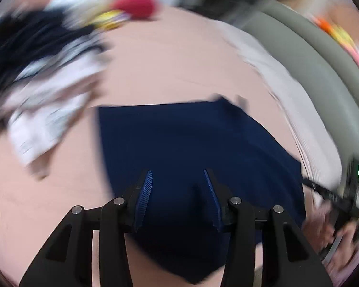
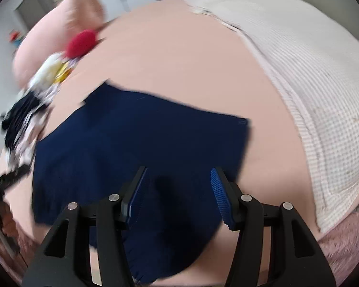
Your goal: Fold clothes
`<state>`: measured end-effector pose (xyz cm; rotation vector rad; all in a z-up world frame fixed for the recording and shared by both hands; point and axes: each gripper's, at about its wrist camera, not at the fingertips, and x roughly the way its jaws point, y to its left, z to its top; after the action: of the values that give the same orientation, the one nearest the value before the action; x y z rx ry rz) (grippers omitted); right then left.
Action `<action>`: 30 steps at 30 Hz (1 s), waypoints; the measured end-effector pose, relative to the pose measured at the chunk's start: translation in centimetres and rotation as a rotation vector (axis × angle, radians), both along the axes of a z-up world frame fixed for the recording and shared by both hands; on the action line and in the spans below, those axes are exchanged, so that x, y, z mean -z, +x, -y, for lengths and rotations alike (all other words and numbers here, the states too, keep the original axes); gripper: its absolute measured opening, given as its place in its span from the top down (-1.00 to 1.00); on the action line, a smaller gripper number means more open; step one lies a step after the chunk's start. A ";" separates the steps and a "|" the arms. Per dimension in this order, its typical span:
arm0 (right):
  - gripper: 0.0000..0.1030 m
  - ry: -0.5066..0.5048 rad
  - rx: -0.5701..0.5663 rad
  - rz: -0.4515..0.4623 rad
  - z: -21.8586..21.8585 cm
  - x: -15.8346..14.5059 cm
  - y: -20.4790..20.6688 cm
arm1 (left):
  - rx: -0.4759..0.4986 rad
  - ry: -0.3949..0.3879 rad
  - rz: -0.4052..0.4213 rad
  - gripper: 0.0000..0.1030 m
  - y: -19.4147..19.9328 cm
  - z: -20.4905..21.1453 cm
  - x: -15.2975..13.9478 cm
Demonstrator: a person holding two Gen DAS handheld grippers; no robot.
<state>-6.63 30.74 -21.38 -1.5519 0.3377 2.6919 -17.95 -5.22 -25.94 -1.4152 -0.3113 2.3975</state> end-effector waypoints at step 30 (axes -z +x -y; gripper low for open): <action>0.88 -0.243 -0.181 0.000 7.2 -3.5 -4.0 | -0.003 0.070 0.107 0.13 3.4 0.7 0.2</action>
<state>-10.60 23.57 -17.84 -1.7211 0.5705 2.8784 -14.53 -5.95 -26.17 -1.5153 -0.4201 2.2945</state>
